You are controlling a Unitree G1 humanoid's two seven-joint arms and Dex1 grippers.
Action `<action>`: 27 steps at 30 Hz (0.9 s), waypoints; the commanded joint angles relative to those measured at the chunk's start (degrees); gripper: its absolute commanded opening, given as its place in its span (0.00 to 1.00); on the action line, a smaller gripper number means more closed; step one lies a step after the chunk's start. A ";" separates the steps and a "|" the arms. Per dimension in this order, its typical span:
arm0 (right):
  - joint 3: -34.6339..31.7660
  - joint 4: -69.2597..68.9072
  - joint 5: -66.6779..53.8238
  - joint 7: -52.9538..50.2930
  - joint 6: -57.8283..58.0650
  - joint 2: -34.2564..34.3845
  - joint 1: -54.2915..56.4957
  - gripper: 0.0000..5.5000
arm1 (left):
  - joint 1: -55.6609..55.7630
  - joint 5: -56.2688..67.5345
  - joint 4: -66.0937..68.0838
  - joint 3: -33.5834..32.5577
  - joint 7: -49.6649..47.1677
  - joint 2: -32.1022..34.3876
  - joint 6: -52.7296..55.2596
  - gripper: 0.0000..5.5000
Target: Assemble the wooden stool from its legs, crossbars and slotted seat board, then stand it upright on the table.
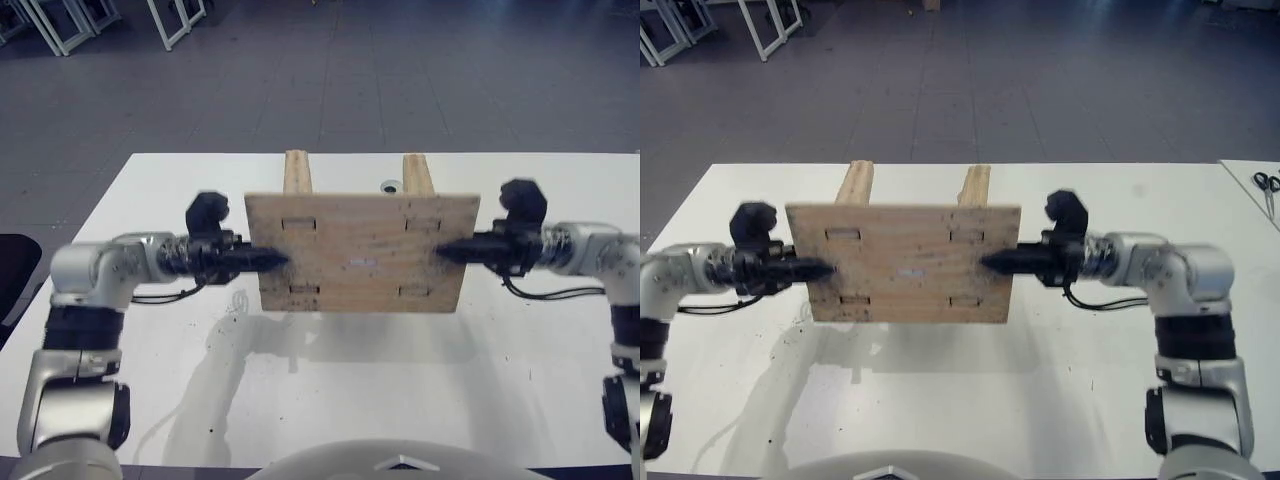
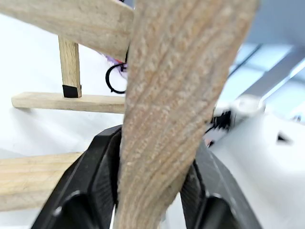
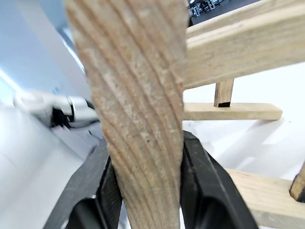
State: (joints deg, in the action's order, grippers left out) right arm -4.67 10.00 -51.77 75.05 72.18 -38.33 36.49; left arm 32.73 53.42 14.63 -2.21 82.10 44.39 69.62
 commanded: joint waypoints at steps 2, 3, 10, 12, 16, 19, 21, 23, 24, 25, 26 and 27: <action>-17.09 52.15 3.67 -32.98 17.16 9.17 29.22 0.25 | 36.74 3.76 56.62 -15.60 -28.10 -10.20 19.26 0.29; -18.85 56.88 1.79 -39.80 12.55 9.78 31.38 0.25 | 37.84 6.44 61.46 -18.35 -35.70 -11.95 14.53 0.29; -21.25 64.47 1.62 -52.48 -0.33 13.31 32.48 0.33 | 37.75 9.21 70.22 -26.14 -58.73 -17.88 4.58 0.35; -22.10 65.22 2.01 -51.80 -1.00 13.80 32.26 0.37 | 37.25 9.84 70.61 -29.03 -62.67 -18.66 4.32 0.38; -25.37 65.83 2.24 -50.01 -2.71 13.74 31.91 0.51 | 35.48 11.03 70.11 -35.39 -68.61 -19.23 4.73 0.51; -25.95 64.92 3.45 -46.60 -1.29 12.84 31.78 0.61 | 34.55 11.68 68.93 -39.52 -70.81 -18.83 4.19 0.57; -26.63 64.08 3.75 -44.18 -0.81 11.96 32.10 0.61 | 34.43 12.67 68.05 -42.67 -71.30 -18.22 3.77 0.57; -27.95 63.14 3.24 -41.84 -0.20 10.92 32.79 0.61 | 34.52 13.36 66.96 -45.47 -70.68 -17.63 4.42 0.57; -29.83 63.38 2.24 -42.29 -1.02 10.42 33.19 0.61 | 34.39 13.64 66.33 -46.74 -70.31 -17.42 4.40 0.57; -31.35 63.41 1.62 -42.95 -2.38 9.97 33.29 0.61 | 34.09 13.72 65.68 -47.77 -70.14 -17.19 4.10 0.57; -33.30 63.66 0.86 -44.34 -4.02 9.63 33.27 0.61 | 33.69 13.58 64.85 -48.57 -70.00 -17.05 3.70 0.57; -35.10 63.67 0.34 -46.30 -6.40 9.29 32.86 0.61 | 33.04 13.48 63.88 -49.32 -70.24 -16.69 2.50 0.57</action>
State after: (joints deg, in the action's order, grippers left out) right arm -36.58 73.88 -49.88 31.65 69.30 -28.10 68.46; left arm 66.08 65.74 81.11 -49.44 11.40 27.10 73.48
